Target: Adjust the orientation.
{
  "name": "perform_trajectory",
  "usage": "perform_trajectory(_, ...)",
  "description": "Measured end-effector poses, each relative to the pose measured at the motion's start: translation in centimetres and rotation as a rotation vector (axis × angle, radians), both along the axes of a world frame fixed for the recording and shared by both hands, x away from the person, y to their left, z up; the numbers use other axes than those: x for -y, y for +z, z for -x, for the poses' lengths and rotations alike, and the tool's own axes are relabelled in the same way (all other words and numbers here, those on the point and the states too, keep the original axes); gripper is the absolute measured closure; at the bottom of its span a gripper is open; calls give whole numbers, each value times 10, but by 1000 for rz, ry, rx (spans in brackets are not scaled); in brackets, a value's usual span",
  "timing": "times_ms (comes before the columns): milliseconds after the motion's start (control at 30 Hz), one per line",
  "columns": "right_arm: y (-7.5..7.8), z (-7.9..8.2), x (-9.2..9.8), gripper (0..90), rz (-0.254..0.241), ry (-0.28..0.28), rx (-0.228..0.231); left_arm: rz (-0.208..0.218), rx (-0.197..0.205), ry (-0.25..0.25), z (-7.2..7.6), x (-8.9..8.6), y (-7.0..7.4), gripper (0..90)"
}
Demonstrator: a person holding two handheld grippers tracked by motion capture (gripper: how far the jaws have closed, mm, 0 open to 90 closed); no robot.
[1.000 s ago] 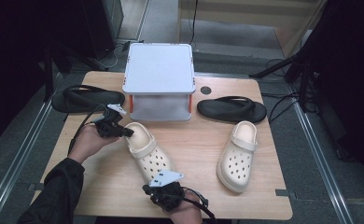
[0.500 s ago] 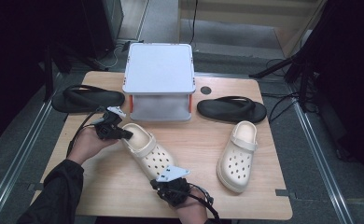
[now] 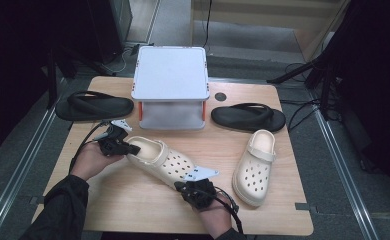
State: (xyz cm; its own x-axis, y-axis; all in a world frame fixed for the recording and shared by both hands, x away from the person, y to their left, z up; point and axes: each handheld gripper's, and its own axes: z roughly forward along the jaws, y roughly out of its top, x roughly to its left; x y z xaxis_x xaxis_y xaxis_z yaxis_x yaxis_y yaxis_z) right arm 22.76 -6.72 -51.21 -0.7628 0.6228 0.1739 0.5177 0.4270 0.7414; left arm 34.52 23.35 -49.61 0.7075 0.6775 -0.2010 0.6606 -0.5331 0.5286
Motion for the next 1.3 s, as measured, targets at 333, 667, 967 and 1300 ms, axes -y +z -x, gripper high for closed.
perform_trajectory(333,3,-23,9,900,-19,-49,-7,19,-6,23,24,-3,-1,899)
perform_trajectory(667,5,-41,11,900,-13,-77,8,51,-18,38,52,-3,-4,899)
perform_trajectory(967,6,-57,13,900,-21,-104,-6,46,-26,13,76,6,-3,897)
perform_trajectory(1300,6,-66,14,900,-33,-88,-15,69,18,43,76,-4,11,889)
